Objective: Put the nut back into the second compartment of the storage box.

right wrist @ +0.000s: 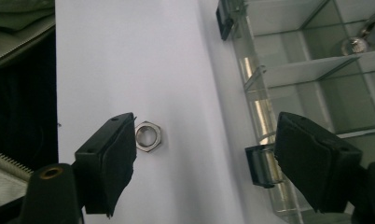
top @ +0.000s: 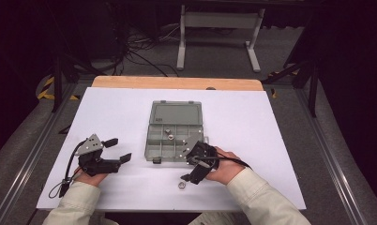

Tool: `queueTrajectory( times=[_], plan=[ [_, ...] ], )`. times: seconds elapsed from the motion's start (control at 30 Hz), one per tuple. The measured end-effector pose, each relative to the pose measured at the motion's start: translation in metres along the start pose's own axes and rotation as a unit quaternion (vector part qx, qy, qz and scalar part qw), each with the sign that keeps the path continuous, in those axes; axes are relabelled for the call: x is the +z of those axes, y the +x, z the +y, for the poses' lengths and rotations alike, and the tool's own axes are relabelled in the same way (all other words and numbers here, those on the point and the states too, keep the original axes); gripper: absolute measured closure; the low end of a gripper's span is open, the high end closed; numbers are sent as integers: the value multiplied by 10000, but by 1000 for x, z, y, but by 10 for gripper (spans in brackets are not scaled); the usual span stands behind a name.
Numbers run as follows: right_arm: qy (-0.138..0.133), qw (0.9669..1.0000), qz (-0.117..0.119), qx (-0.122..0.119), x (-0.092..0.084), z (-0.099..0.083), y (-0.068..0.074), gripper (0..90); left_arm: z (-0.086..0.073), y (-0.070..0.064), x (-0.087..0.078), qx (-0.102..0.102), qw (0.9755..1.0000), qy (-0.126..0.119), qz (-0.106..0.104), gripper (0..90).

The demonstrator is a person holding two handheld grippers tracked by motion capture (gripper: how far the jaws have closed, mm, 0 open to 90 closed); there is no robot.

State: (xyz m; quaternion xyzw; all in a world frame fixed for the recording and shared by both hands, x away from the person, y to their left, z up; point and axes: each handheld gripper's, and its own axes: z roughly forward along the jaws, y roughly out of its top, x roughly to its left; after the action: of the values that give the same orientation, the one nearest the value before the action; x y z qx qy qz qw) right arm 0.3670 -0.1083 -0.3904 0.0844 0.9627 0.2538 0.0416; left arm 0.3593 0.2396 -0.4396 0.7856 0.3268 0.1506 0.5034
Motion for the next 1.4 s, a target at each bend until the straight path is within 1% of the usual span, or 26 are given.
queueTrajectory(
  times=[0.07,0.1,0.17,0.33,0.4,0.43,0.47,0.5,0.63,0.7,0.73,0.77,0.83,0.87,0.97,1.0,1.03,1.1,1.13,1.2,1.27,1.33,1.4],
  plan=[
    [24,10000,53,-3,4,-1,2,226,0,0,0,0,10000,1,5,175],
    [67,9999,138,-35,7,-3,5,234,0,0,0,-6,10000,-4,-1,174],
    [112,9997,192,-34,10,-4,7,235,0,0,0,-4,10000,-2,-2,175],
    [227,9994,253,10,16,-5,11,239,0,-1,1,-30,10000,-5,-6,175],
    [242,9993,270,-8,18,-5,12,240,0,0,0,-7,10000,-1,-3,175],
    [234,9993,268,-69,19,-5,12,241,0,0,0,-5,10000,-1,-4,174],
    [282,9992,286,-25,20,-5,14,242,0,0,0,-6,10000,-1,-5,175],
    [287,9992,279,-71,21,-5,14,242,0,0,0,-3,10000,-1,-4,175],
    [327,9989,311,-100,26,-6,16,249,0,0,0,-3,10000,3,0,175],
    [366,9987,332,-99,28,-7,16,264,0,0,0,-5,10000,-1,-6,174],
    [386,9985,388,-93,30,-8,17,282,0,0,0,-4,10000,-1,-4,174],
    [370,9984,402,-151,31,-8,17,291,0,-1,1,-25,10000,-3,-7,174],
    [393,9982,414,-172,32,-8,19,307,0,-1,1,-23,10000,5,-1,175],
    [409,9981,442,-139,33,-8,20,327,0,-1,1,-22,10000,14,4,175],
    [391,9980,465,-199,35,-9,21,363,0,0,1,-22,10000,16,5,174],
    [423,9978,479,-159,36,-9,22,377,0,0,1,-20,10000,17,5,175],
    [440,9978,455,-172,37,-9,22,404,0,0,1,-21,10000,16,5,175],
    [462,9974,517,-206,38,-9,24,462,0,0,1,-20,10000,20,4,174],
    [458,9974,496,-237,39,-9,25,504,0,0,1,-20,10000,21,4,175],
    [490,9971,526,-264,39,-9,25,581,0,0,1,-21,10000,20,1,175],
    [501,9972,503,-253,40,-9,25,635,0,0,1,-21,10000,17,1,175],
    [494,9972,497,-268,40,-9,26,680,0,0,1,-21,10000,22,0,175],
    [516,9969,509,-299,41,-9,26,690,0,0,1,-20,10000,25,-6,175]
  ],
)
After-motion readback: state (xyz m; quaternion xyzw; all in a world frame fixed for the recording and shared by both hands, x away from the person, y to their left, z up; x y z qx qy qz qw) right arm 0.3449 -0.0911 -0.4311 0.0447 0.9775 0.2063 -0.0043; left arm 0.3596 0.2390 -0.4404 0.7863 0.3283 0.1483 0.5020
